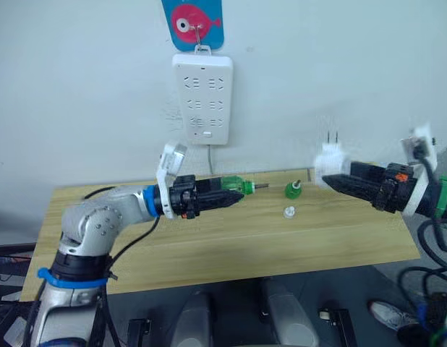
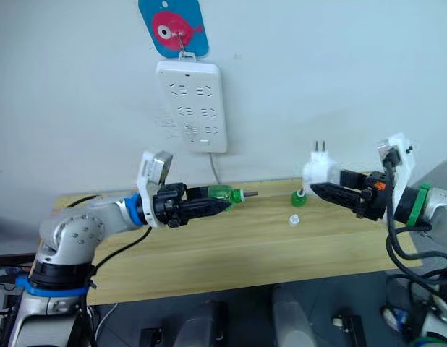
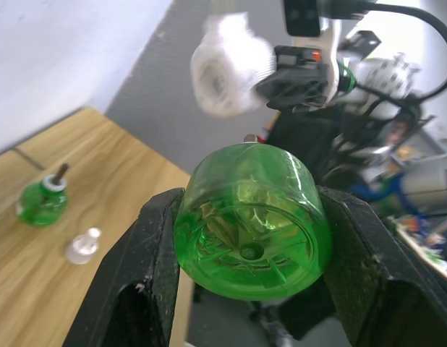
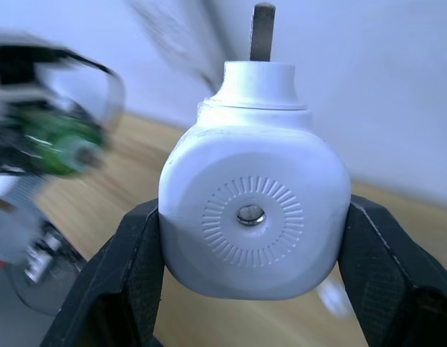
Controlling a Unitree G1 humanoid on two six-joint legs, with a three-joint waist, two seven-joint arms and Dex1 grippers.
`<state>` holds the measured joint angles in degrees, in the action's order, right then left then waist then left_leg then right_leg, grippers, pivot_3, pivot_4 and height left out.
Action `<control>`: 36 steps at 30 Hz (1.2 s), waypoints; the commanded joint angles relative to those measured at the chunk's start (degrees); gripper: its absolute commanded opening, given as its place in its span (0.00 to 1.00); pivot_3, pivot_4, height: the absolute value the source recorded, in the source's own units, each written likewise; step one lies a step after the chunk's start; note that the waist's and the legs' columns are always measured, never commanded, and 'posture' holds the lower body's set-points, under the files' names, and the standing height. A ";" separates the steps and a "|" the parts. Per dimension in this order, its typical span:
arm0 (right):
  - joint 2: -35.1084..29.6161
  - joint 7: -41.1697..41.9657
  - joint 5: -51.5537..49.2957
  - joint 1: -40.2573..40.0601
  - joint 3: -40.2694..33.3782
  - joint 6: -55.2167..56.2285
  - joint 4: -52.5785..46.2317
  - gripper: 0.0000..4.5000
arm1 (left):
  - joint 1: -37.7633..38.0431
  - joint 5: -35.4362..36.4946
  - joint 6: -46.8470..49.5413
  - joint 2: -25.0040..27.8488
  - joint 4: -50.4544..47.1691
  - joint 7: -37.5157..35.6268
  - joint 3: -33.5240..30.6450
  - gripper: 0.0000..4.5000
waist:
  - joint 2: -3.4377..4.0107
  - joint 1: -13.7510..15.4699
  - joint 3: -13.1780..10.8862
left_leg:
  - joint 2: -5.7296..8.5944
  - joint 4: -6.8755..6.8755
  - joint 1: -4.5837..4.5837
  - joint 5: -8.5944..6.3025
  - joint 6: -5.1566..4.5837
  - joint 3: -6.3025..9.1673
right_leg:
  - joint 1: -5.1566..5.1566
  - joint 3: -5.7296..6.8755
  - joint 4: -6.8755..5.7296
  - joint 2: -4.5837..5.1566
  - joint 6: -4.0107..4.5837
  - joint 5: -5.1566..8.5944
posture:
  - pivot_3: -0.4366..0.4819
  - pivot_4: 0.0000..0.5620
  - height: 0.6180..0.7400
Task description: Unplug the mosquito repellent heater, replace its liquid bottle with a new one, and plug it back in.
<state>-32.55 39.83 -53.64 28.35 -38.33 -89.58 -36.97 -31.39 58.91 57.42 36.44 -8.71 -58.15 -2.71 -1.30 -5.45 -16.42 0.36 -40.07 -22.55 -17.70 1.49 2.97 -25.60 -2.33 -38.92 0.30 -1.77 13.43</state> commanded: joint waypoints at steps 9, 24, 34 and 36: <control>1.61 -11.79 -27.39 0.27 4.26 5.78 -0.38 0.66 | -8.15 3.16 4.92 3.91 1.14 -8.28 -1.26 0.52 | 0.05 -0.28 0.62 | 0.00 0.02 -0.16 0.10 0.17 -0.01 | -0.19 -0.01 -0.03 0.11 0.02 -0.01 | 0.29 0.29 0.92; -10.22 -21.45 -41.46 -5.30 17.31 24.31 2.00 0.66 | -8.43 4.32 6.66 2.38 -0.66 -7.72 -1.12 0.52 | 0.04 -0.14 1.55 | -0.02 -0.01 -0.18 0.07 0.07 -0.04 | -0.21 -0.04 -0.08 0.09 0.02 -0.01 | 0.30 0.29 0.92; -13.21 -22.51 -43.04 -7.24 21.97 30.77 0.69 0.66 | -8.46 4.06 6.66 0.65 -0.48 -7.48 -0.60 0.52 | 0.03 0.03 2.19 | -0.01 -0.06 -0.16 0.07 0.06 -0.07 | -0.20 -0.07 -0.11 0.08 0.02 -0.01 | 0.30 0.28 0.92; -14.15 -22.27 -43.57 -7.57 22.50 31.31 0.43 0.66 | -8.48 3.86 6.50 0.21 -0.30 -7.25 -0.53 0.52 | 0.03 0.06 2.25 | -0.01 -0.06 -0.16 0.07 0.05 -0.06 | -0.20 -0.06 -0.11 0.08 0.02 -0.01 | 0.29 0.29 0.92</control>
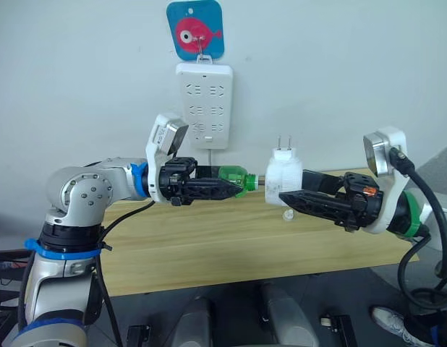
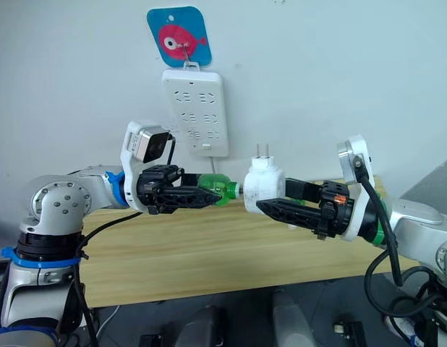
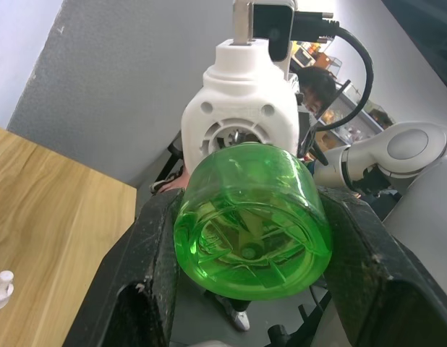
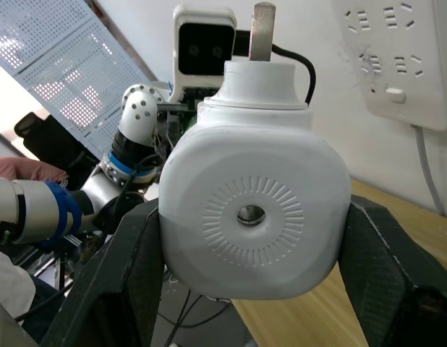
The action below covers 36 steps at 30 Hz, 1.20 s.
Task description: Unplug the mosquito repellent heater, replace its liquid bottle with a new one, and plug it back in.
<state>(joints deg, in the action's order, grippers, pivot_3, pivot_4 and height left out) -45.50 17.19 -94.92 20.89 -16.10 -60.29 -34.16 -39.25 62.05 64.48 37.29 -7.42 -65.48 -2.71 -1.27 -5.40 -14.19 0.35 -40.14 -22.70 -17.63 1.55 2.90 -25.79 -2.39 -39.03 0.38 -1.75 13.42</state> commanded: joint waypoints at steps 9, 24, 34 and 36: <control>-4.07 0.85 -5.03 -0.09 2.18 4.43 -2.87 0.66 | 0.28 -1.30 -1.72 -0.95 -2.08 -1.10 0.77 0.52 | 0.03 0.06 0.46 | 0.00 -0.02 0.00 -0.01 -0.03 0.00 | 0.01 0.00 -0.01 -0.01 0.00 0.00 | 0.29 0.28 0.92; -6.79 0.36 -5.15 1.01 4.50 6.31 -2.30 0.66 | -0.09 -0.23 -0.85 -1.97 -2.76 -1.58 0.62 0.52 | 0.00 0.08 0.88 | 0.00 -0.09 0.01 -0.01 -0.04 -0.02 | 0.03 -0.02 -0.03 -0.02 0.01 -0.01 | 0.29 0.27 0.92; -7.23 1.13 -2.24 0.27 5.09 6.16 -1.59 0.66 | 0.30 0.38 0.74 -0.65 -3.77 -3.35 0.49 0.52 | 0.01 0.09 1.27 | -0.01 -0.11 0.01 0.00 -0.04 -0.01 | 0.04 -0.02 -0.04 -0.04 0.01 -0.01 | 0.29 0.27 0.92; -7.32 1.14 -2.11 0.04 4.97 6.19 -1.40 0.66 | 0.43 0.39 0.76 -0.68 -3.89 -3.33 0.53 0.52 | 0.01 0.10 1.36 | 0.00 -0.11 0.02 0.00 -0.04 -0.01 | 0.04 -0.02 -0.05 -0.04 0.01 -0.01 | 0.29 0.27 0.92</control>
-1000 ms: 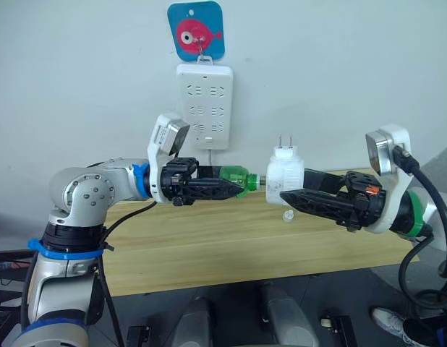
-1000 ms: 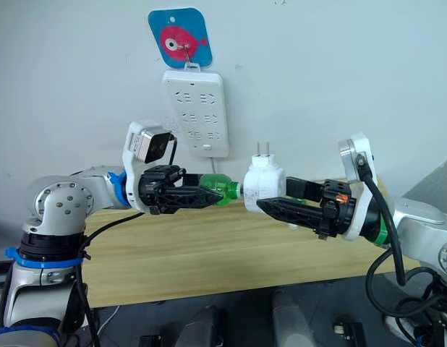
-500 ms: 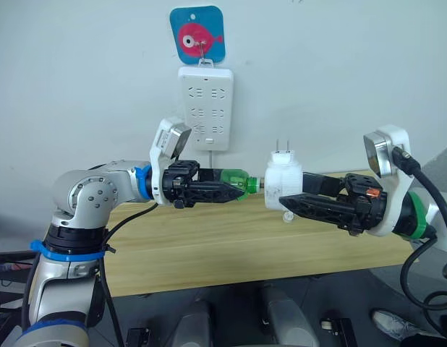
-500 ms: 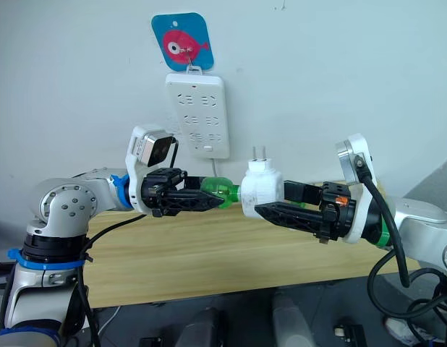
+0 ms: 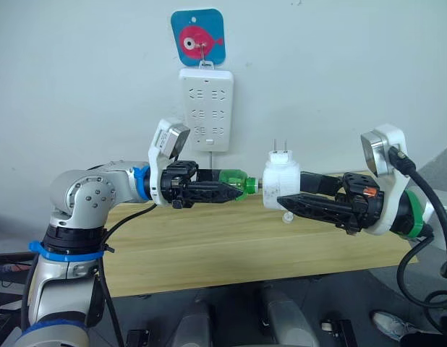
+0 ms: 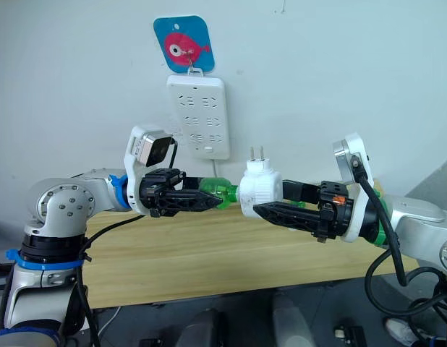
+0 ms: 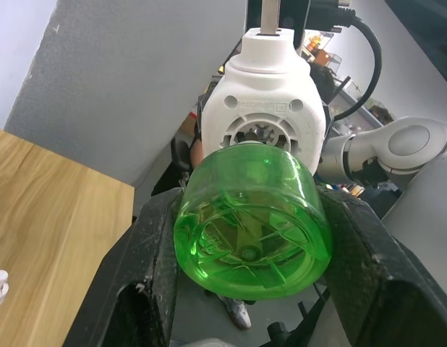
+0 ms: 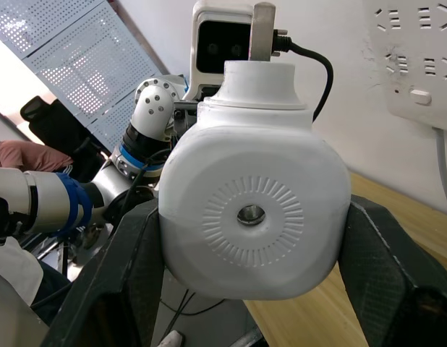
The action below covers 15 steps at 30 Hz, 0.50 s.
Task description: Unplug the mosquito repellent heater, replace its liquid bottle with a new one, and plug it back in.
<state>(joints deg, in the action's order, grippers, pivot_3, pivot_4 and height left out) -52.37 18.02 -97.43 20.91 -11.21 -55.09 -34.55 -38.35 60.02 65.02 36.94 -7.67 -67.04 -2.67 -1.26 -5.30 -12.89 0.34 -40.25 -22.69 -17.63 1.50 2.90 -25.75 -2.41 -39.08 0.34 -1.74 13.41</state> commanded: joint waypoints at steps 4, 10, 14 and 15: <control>-0.60 0.43 0.43 -0.05 0.09 0.98 -1.04 0.66 | -0.32 2.34 0.16 -0.75 -3.82 -1.55 0.73 0.52 | 0.00 0.00 0.24 | 0.00 0.00 0.00 0.00 0.00 0.00 | 0.00 0.00 0.00 0.00 0.00 0.00 | 0.29 0.27 0.92; -0.92 1.24 1.61 -1.70 -0.53 0.81 -1.12 0.66 | 0.11 2.58 0.48 -0.86 -4.12 -1.72 0.67 0.52 | -0.01 0.07 0.48 | 0.00 0.00 0.02 0.00 -0.01 0.00 | 0.02 0.00 0.00 -0.02 0.00 0.00 | 0.28 0.28 0.92; -1.13 1.70 2.15 -2.11 -0.70 1.02 -0.71 0.66 | 0.25 2.75 0.76 -0.92 -4.36 -1.80 0.65 0.52 | 0.00 0.12 0.52 | 0.00 0.00 0.05 -0.01 -0.01 -0.02 | 0.04 -0.03 0.00 -0.02 0.00 0.00 | 0.29 0.28 0.92; -1.08 1.64 2.15 -1.96 -0.58 1.08 -0.60 0.66 | 0.36 2.72 0.72 -1.01 -4.47 -1.83 0.75 0.52 | 0.01 0.12 0.53 | 0.00 0.00 0.08 -0.01 -0.02 -0.01 | 0.07 -0.02 0.01 -0.03 0.00 0.00 | 0.28 0.28 0.92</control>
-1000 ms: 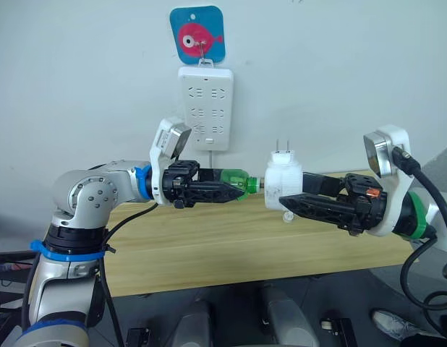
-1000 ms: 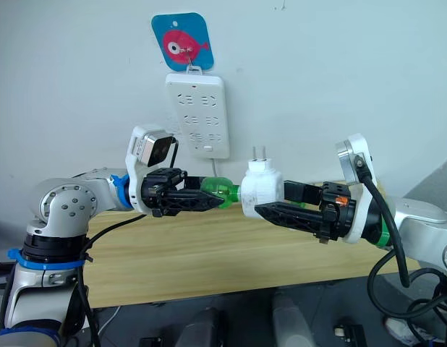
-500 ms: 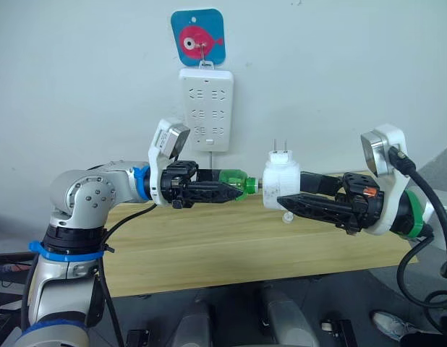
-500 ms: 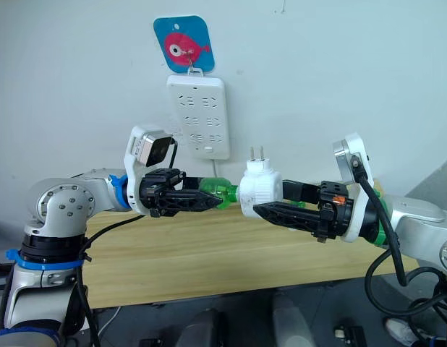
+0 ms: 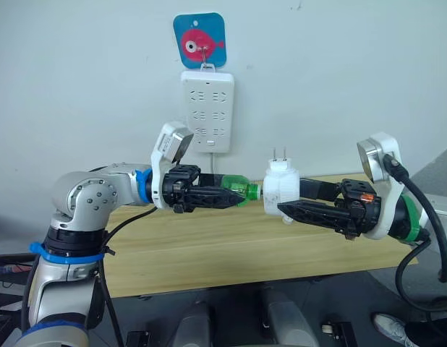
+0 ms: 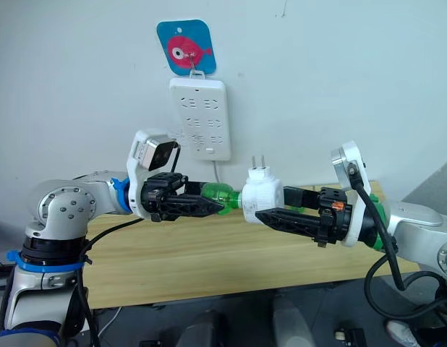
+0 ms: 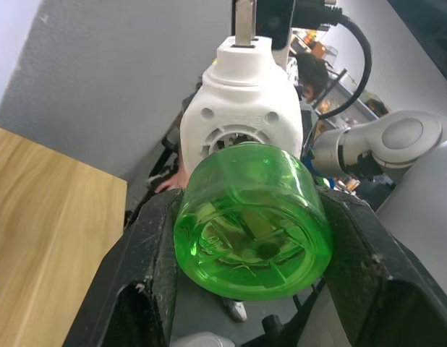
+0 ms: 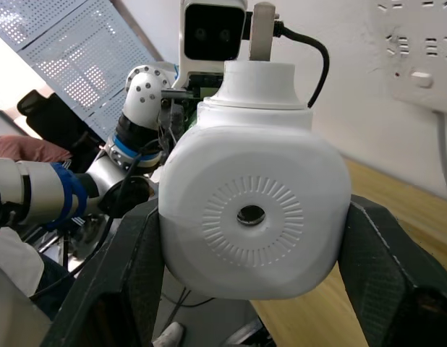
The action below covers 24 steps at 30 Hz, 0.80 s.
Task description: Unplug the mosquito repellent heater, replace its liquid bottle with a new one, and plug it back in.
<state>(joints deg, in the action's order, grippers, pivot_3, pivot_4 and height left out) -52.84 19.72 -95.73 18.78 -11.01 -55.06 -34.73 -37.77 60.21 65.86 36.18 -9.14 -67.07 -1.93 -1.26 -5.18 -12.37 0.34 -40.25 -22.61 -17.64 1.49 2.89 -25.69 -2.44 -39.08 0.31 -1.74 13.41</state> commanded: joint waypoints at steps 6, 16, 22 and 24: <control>-0.43 -0.18 0.19 0.65 -0.22 1.17 -1.06 0.66 | 0.06 1.28 -1.30 -0.98 -2.86 -1.33 0.70 0.52 | 0.02 0.00 0.02 | -0.01 0.00 0.17 -0.01 -0.01 0.02 | 0.19 0.01 0.02 -0.05 0.00 0.00 | 0.28 0.28 0.92; 0.53 -2.90 0.13 5.27 4.17 0.58 -1.94 0.66 | 0.14 -0.56 -3.89 -3.32 -3.36 -0.51 2.30 0.52 | 0.01 0.03 0.02 | -0.01 0.00 0.25 -0.01 -0.01 0.02 | 0.26 0.00 0.04 -0.05 0.00 0.00 | 0.28 0.28 0.92; -0.84 -3.12 -1.51 5.10 4.75 -0.64 -1.41 0.66 | 0.51 -1.08 -4.00 -3.34 -4.19 -1.57 2.80 0.52 | 0.01 0.03 0.02 | 0.00 0.00 0.25 -0.01 -0.01 0.03 | 0.27 0.00 0.04 -0.05 0.00 0.00 | 0.27 0.29 0.92; -1.65 -2.60 -3.16 4.42 4.00 -0.79 -1.11 0.66 | 0.51 -1.37 -4.18 -3.28 -3.76 -1.45 2.68 0.52 | 0.01 0.03 0.02 | 0.00 0.00 0.26 -0.01 -0.02 0.02 | 0.28 0.00 0.04 -0.05 0.00 0.00 | 0.27 0.29 0.92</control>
<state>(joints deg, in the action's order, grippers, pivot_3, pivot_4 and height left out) -54.22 16.32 -96.04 23.14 -7.85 -55.50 -33.92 -36.25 57.52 62.43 34.49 -9.08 -67.10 -1.38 -1.25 -5.14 -12.35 0.34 -40.25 -22.35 -17.65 1.47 2.91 -25.41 -2.44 -39.03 0.26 -1.74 13.41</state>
